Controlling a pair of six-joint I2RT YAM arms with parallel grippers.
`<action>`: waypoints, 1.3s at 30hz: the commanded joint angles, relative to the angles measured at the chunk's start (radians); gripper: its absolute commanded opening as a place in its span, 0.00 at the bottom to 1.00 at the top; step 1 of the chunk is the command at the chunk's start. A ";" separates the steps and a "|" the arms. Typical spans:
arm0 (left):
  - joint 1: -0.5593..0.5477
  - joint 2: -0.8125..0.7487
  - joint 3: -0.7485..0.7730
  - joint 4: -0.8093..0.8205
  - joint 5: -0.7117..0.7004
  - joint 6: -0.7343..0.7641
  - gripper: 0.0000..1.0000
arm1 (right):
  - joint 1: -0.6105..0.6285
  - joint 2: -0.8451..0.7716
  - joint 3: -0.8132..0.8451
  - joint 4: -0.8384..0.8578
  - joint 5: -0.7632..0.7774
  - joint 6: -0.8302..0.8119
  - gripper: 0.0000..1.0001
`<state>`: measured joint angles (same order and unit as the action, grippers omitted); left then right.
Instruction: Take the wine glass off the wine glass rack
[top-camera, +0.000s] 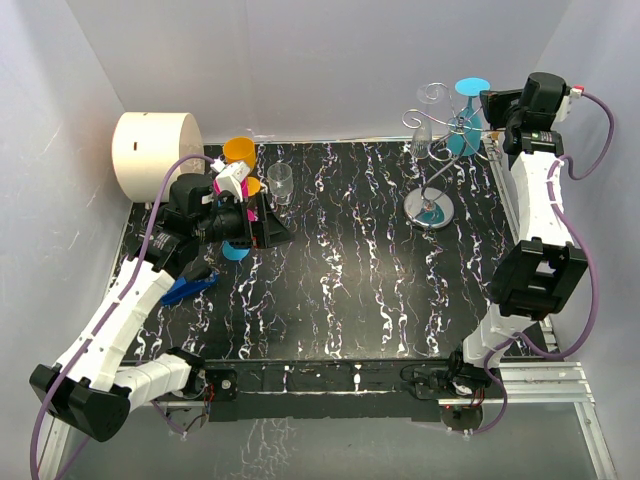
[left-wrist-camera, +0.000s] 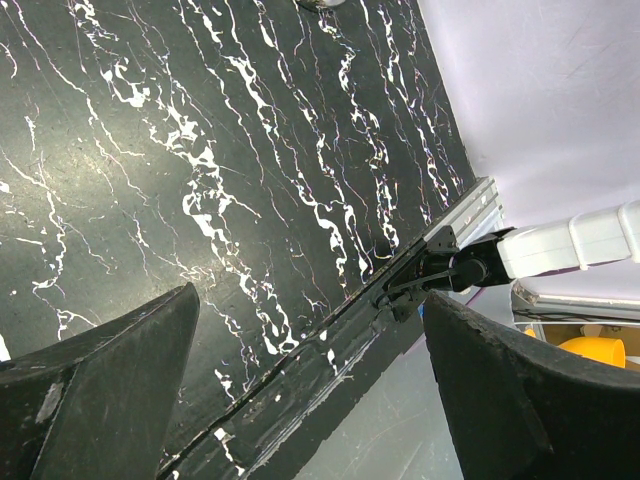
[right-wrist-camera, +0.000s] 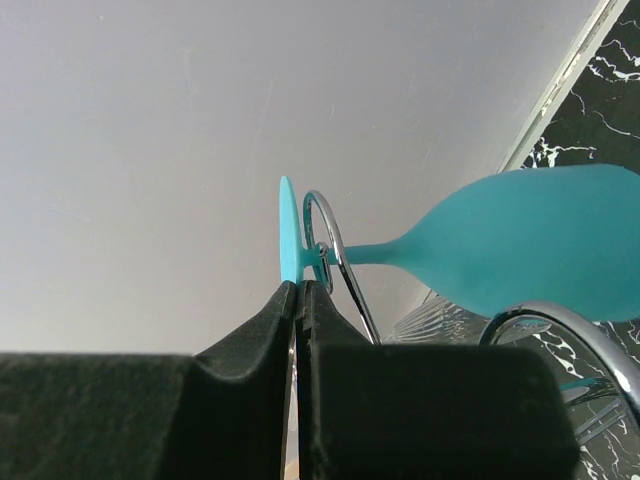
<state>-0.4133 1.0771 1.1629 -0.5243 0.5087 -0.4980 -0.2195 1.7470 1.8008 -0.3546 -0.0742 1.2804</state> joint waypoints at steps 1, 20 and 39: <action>0.006 -0.026 0.003 -0.009 0.008 0.006 0.93 | -0.010 -0.031 -0.007 0.098 0.000 0.035 0.00; 0.006 -0.020 0.006 -0.009 0.008 0.009 0.93 | -0.032 -0.026 0.053 0.089 0.036 0.027 0.00; 0.006 -0.049 -0.018 -0.012 0.011 0.003 0.93 | -0.046 -0.147 -0.053 0.095 0.003 -0.008 0.00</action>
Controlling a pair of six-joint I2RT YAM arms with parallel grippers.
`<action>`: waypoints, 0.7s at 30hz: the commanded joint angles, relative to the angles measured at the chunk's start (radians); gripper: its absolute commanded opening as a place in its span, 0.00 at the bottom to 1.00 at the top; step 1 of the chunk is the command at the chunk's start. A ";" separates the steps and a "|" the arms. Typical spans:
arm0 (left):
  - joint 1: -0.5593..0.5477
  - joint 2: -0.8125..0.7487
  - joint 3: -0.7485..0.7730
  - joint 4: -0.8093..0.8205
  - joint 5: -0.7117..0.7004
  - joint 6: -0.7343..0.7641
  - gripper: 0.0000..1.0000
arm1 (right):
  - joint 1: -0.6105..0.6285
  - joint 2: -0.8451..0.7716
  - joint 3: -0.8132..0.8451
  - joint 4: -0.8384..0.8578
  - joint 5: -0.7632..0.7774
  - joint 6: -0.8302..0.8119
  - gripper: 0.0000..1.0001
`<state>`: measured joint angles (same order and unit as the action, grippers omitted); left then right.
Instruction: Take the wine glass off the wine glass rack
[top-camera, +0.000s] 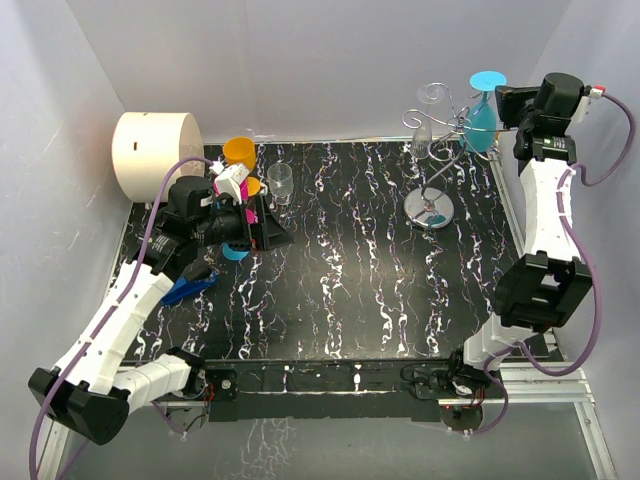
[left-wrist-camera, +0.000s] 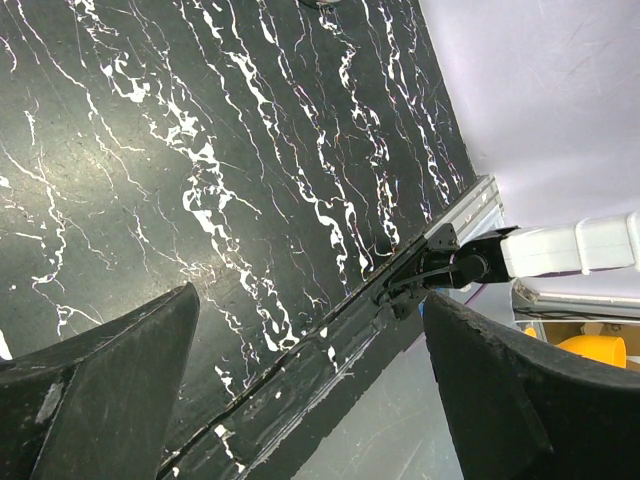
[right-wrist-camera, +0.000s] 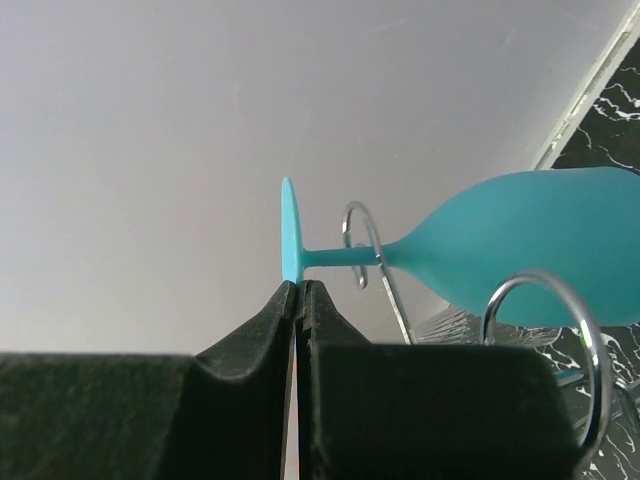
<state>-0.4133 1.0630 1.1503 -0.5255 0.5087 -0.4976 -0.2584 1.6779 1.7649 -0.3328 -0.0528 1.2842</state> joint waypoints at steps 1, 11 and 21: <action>0.007 -0.036 -0.007 -0.010 0.011 0.001 0.93 | -0.007 -0.085 -0.026 0.074 -0.024 -0.014 0.00; 0.006 -0.024 -0.012 0.014 0.027 -0.013 0.93 | -0.007 -0.122 -0.093 0.099 -0.077 0.005 0.00; 0.007 -0.023 -0.019 0.016 0.023 -0.013 0.93 | 0.013 -0.055 -0.058 0.129 -0.143 0.020 0.00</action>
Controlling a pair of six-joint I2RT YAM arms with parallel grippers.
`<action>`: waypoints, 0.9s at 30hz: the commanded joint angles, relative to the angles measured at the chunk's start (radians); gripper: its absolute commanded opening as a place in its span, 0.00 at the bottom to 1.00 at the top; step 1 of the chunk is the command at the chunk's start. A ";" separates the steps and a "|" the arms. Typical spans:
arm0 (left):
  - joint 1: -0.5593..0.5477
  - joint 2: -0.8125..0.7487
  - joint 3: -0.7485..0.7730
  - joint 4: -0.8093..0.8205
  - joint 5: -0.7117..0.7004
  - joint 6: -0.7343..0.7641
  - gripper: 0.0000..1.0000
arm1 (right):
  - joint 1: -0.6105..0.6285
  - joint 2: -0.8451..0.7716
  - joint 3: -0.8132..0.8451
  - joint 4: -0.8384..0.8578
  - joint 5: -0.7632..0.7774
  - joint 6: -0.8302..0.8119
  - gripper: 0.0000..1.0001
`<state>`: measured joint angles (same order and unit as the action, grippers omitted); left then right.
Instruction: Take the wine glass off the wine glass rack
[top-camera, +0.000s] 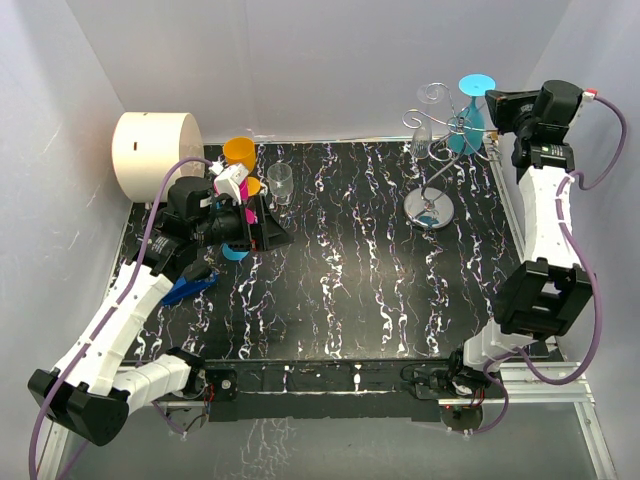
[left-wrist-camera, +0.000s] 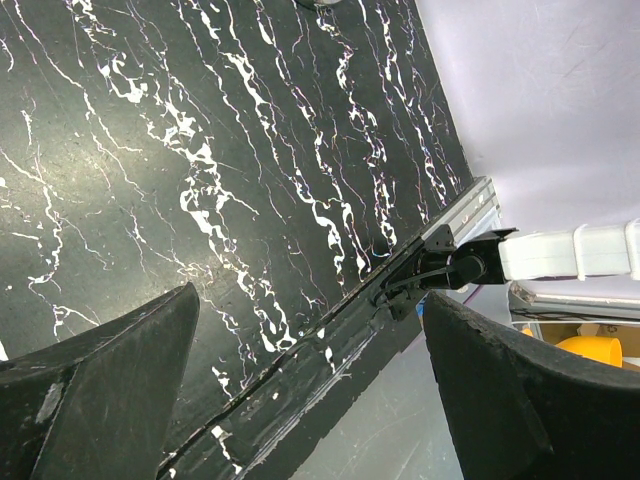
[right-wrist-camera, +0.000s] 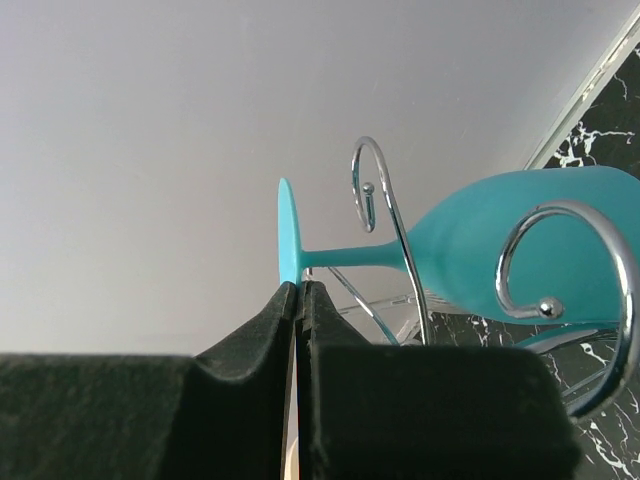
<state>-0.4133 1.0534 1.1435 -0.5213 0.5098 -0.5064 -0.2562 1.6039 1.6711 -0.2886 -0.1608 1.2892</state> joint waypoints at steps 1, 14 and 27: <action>0.006 -0.014 -0.011 0.012 0.022 -0.004 0.93 | 0.015 0.024 0.042 0.087 -0.034 0.016 0.00; 0.006 -0.010 -0.003 -0.004 0.008 0.012 0.93 | 0.051 0.123 0.137 0.145 -0.001 0.085 0.00; 0.007 -0.010 0.001 -0.015 -0.002 0.017 0.93 | 0.125 0.299 0.348 0.309 0.020 0.061 0.00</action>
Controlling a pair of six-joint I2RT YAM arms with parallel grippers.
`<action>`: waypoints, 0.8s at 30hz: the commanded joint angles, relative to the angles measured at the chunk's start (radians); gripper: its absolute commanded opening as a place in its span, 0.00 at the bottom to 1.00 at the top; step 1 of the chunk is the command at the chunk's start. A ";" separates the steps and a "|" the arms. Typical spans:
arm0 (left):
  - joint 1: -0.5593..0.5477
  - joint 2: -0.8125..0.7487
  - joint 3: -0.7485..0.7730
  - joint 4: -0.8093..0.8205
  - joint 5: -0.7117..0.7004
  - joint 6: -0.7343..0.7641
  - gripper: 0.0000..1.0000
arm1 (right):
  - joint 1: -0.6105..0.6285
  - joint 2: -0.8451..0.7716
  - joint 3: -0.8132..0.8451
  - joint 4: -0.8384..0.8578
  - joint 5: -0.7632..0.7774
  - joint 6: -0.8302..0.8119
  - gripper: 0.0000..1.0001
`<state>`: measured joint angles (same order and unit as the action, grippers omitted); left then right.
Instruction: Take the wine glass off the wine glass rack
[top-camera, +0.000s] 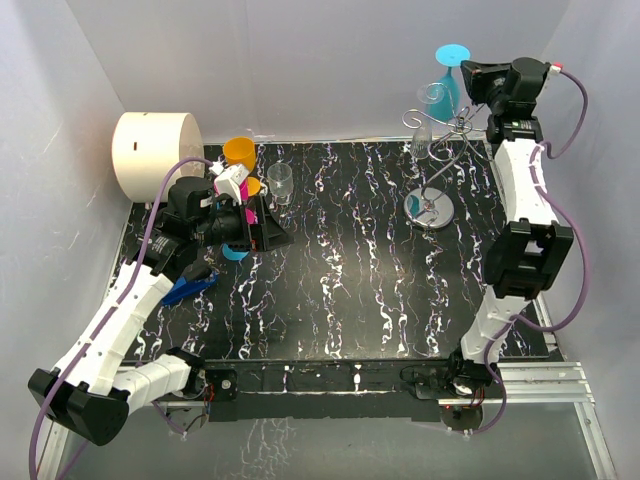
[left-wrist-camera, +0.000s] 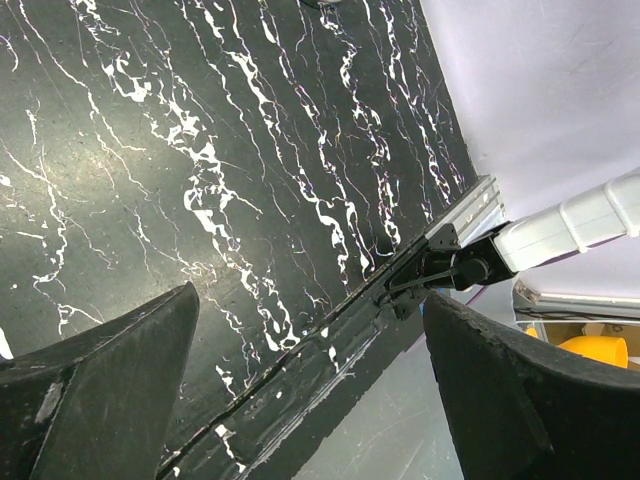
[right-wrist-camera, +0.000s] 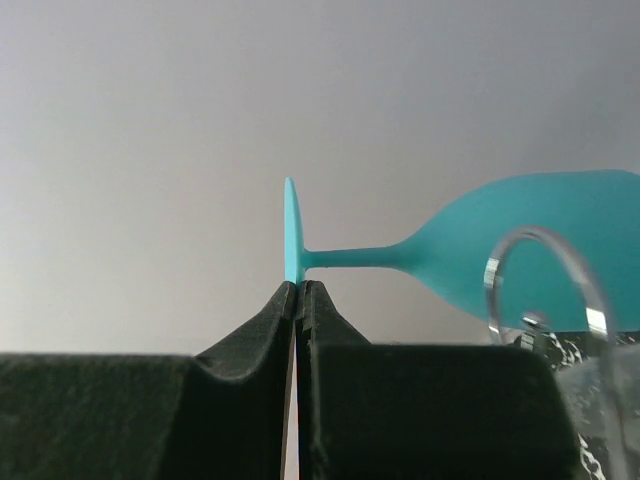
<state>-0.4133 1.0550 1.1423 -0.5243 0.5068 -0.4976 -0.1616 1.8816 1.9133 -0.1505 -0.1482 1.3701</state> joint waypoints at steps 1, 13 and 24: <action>0.006 -0.012 0.001 -0.015 0.000 0.009 0.93 | 0.037 0.027 0.113 0.206 0.006 -0.029 0.00; 0.006 -0.019 0.006 -0.018 -0.012 0.002 0.93 | 0.131 -0.009 0.136 0.604 -0.161 -0.294 0.00; 0.007 -0.036 0.131 -0.056 -0.116 -0.016 0.92 | 0.361 -0.337 -0.325 0.824 -0.412 -0.696 0.00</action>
<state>-0.4133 1.0546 1.1900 -0.5579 0.4438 -0.5018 0.1192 1.7020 1.7256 0.4969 -0.4480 0.8642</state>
